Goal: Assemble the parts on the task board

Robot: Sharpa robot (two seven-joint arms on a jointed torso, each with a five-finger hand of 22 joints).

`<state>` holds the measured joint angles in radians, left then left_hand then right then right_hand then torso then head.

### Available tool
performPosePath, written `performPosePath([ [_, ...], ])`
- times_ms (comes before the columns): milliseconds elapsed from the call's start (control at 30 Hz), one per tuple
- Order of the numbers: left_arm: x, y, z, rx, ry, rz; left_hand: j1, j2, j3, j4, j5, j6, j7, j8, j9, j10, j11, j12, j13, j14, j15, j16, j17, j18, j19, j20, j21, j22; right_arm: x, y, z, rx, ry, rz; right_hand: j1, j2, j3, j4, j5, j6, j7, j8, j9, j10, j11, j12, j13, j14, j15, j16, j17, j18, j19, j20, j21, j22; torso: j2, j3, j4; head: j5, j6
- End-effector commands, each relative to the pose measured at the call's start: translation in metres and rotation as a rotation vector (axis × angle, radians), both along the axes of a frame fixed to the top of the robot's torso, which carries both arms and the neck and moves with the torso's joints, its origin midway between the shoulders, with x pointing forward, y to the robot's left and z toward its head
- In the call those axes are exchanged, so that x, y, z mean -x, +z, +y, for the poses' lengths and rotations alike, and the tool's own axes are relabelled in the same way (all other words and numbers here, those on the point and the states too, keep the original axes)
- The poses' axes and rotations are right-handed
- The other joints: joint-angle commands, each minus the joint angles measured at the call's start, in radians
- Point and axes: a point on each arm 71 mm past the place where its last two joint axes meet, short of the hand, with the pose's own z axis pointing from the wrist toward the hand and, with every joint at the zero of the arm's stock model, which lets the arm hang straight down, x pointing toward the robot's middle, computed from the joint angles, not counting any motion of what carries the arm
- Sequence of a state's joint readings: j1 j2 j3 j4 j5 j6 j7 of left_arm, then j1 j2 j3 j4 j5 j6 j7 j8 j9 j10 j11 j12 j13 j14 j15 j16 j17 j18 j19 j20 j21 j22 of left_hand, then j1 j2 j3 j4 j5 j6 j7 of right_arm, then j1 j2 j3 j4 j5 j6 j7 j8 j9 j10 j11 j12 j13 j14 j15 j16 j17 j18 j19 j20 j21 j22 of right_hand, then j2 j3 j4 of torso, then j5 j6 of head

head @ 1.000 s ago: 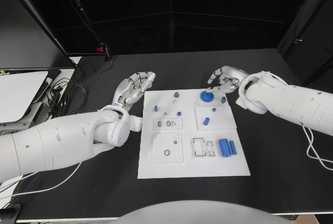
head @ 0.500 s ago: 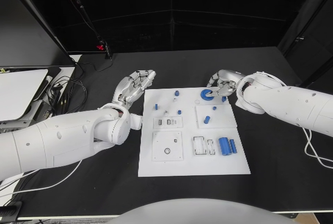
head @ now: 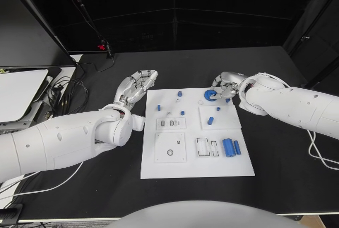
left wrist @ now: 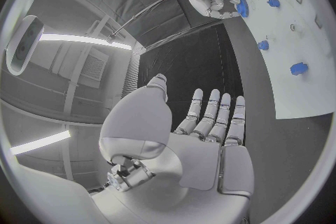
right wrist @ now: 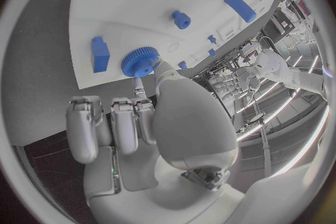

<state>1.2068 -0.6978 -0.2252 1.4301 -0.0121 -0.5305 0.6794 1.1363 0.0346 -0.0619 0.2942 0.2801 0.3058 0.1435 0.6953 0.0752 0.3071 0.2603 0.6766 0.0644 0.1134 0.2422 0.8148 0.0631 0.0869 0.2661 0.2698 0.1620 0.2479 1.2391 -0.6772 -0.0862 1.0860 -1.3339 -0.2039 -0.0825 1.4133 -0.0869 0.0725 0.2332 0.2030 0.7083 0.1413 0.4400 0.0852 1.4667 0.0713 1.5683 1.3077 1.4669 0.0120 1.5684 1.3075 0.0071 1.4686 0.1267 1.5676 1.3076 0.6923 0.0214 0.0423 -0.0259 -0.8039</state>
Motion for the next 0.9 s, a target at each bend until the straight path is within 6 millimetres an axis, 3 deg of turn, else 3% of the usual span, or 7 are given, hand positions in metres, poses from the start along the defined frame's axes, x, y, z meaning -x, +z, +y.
performPosePath([
  [33, 0.0073, 0.0235, -0.0009, 0.09, -0.037, -0.322, 0.003, 0.004, -0.006, -0.002, 0.004, 0.007, 0.152, 0.003, -0.002, 0.006, 0.002, 0.003, 0.0, 0.0, 0.008, 0.007, 0.002, 0.011, -0.001, 0.007, 0.004, 0.001, -0.0006, -0.0004, -0.0006, 0.028, -0.023, 0.005, 0.009, 0.003, 0.007, -0.002, -0.001, 0.005, 0.001, -0.014, -0.005, 0.104, 0.005, 0.003, 0.263, 0.104, 0.001, 0.002, 0.263, -0.007, 0.102, -0.004, 0.003, 0.263, -0.001, -0.0002, -0.0016, 0.003, -0.002],
  [433, 0.0073, 0.0233, -0.0013, 0.093, -0.041, -0.32, 0.003, 0.005, -0.006, -0.002, 0.005, 0.007, 0.152, 0.003, -0.002, 0.005, 0.002, 0.003, 0.0, 0.0, 0.008, 0.007, 0.002, 0.011, -0.002, 0.007, 0.003, 0.0, 0.0, -0.0021, 0.0014, 0.039, -0.033, 0.008, 0.013, 0.009, 0.019, -0.011, 0.003, 0.019, -0.001, -0.031, -0.011, 0.104, 0.004, 0.003, 0.263, 0.104, 0.003, 0.002, 0.263, -0.007, 0.102, -0.002, 0.003, 0.263, 0.0, 0.0004, 0.0004, 0.003, -0.002],
  [733, 0.0074, 0.0233, -0.0026, 0.093, -0.043, -0.32, 0.003, 0.007, -0.007, -0.002, 0.005, 0.006, 0.153, 0.002, -0.003, 0.005, 0.002, 0.003, 0.0, 0.0, 0.008, 0.007, 0.001, 0.011, -0.003, 0.007, 0.004, 0.001, 0.0002, -0.005, 0.0029, 0.049, -0.033, 0.029, 0.01, 0.017, 0.037, -0.02, 0.002, 0.118, -0.016, -0.061, -0.015, 0.104, -0.01, 0.003, 0.263, 0.104, -0.004, 0.002, 0.263, -0.007, 0.102, -0.007, 0.003, 0.263, 0.0, 0.0001, -0.0007, 0.005, -0.004],
  [900, 0.0074, 0.0233, -0.0027, 0.093, -0.042, -0.319, 0.004, 0.01, -0.007, -0.002, 0.006, 0.006, 0.153, 0.002, -0.003, 0.004, 0.003, 0.003, 0.0, 0.0, 0.009, 0.007, 0.001, 0.01, -0.004, 0.008, 0.004, 0.0, 0.0018, -0.0079, 0.0049, 0.061, -0.035, 0.044, 0.016, 0.039, 0.059, -0.029, 0.001, 0.197, -0.02, -0.089, -0.017, 0.104, -0.014, 0.003, 0.263, 0.104, -0.007, 0.002, 0.263, -0.007, 0.102, -0.011, 0.003, 0.263, 0.0, 0.0008, 0.0005, 0.005, -0.007],
])
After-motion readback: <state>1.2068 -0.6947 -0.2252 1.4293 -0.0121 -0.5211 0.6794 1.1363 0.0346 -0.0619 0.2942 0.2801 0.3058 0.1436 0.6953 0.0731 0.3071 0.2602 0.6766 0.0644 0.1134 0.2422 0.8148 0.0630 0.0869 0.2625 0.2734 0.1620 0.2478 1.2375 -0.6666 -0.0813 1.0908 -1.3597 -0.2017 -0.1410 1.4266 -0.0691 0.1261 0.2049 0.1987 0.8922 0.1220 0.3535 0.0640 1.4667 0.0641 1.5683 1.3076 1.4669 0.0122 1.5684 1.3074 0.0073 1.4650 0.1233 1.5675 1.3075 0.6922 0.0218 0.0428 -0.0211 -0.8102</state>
